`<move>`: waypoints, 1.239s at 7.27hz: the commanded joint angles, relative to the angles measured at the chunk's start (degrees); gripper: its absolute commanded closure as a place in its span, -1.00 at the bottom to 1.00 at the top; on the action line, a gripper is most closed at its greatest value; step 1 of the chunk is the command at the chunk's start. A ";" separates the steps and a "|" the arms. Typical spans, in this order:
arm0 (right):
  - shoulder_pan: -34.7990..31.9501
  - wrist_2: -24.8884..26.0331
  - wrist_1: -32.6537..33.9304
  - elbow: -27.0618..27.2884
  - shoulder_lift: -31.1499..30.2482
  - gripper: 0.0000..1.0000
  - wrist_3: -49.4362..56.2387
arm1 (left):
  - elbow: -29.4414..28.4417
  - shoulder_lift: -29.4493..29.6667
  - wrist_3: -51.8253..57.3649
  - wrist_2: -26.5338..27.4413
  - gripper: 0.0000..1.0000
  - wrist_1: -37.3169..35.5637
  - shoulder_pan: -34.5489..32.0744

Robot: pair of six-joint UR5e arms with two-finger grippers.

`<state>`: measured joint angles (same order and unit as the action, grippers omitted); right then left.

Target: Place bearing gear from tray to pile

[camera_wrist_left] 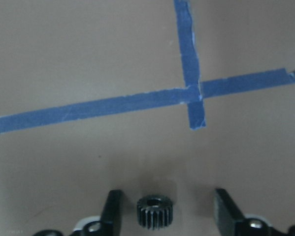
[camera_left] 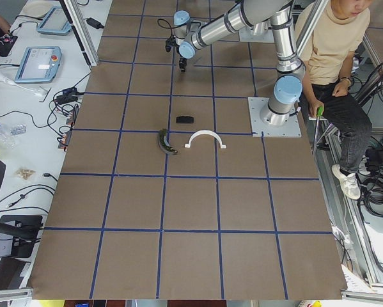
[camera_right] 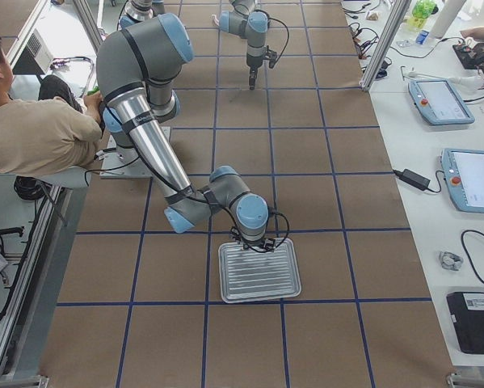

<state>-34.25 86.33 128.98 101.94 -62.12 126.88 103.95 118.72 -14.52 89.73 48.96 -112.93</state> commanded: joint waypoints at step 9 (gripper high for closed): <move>0.24 3.59 1.80 1.24 -0.73 -0.19 7.52 | -8.16 -8.14 13.88 1.74 1.00 18.52 20.78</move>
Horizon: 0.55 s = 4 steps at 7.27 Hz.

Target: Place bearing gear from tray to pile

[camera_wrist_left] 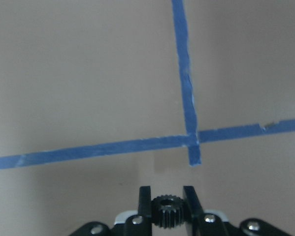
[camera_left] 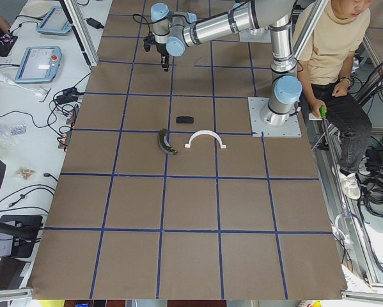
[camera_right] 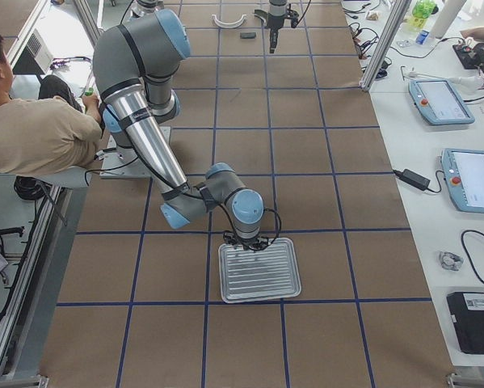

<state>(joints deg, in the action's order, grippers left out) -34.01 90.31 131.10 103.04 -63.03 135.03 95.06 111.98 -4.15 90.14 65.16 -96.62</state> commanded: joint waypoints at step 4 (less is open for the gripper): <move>0.00 -0.48 -0.05 0.49 0.36 -0.16 0.15 | 7.32 -4.22 19.41 2.93 1.00 1.55 22.22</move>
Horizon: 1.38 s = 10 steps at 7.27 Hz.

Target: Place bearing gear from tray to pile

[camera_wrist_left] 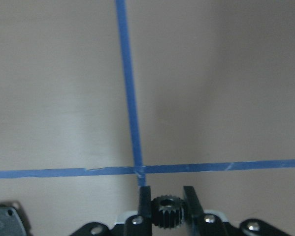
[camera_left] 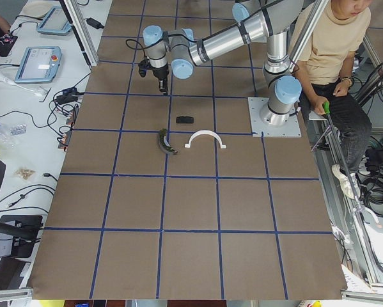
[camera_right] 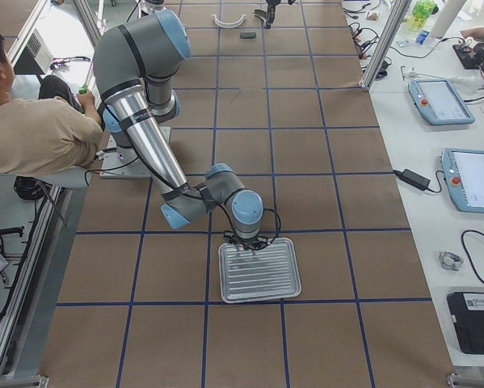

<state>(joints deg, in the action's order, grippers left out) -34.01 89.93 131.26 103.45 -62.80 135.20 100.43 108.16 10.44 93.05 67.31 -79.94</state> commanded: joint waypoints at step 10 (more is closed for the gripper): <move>-0.09 -0.11 -0.04 0.26 0.40 0.57 -0.90 | 7.50 3.81 11.62 -0.68 -0.40 -8.24 12.36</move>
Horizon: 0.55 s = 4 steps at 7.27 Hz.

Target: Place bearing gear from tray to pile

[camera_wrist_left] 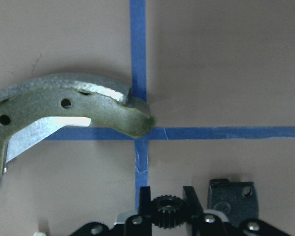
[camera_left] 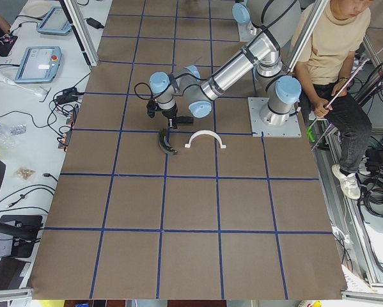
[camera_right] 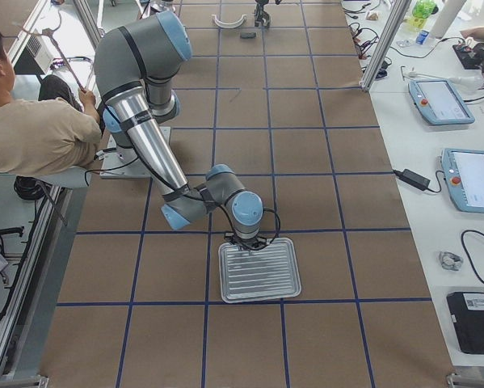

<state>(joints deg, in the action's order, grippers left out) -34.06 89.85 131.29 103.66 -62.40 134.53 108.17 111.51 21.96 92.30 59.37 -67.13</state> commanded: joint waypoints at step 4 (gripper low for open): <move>-0.04 0.50 0.19 -0.56 -0.70 0.84 -0.84 | -0.41 -0.59 -0.25 0.33 -1.00 0.74 -1.50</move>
<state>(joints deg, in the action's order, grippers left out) -34.04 90.10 131.50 103.49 -62.64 133.88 107.92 111.47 21.81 92.61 59.81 -68.13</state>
